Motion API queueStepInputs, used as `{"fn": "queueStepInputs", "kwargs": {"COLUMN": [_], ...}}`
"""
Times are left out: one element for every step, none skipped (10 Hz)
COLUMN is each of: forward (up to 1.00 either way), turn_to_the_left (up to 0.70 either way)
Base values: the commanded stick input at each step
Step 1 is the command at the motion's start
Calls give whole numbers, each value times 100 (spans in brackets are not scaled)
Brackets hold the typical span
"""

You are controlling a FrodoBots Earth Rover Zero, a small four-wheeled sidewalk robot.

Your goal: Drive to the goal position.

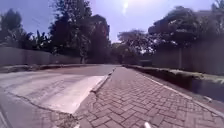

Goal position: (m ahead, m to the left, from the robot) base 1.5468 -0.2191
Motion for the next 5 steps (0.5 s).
{"fn": "queueStepInputs", "kwargs": {"forward": [85, 85, 85, 85, 85], "turn_to_the_left": [0, 0, 0, 0, 0]}}
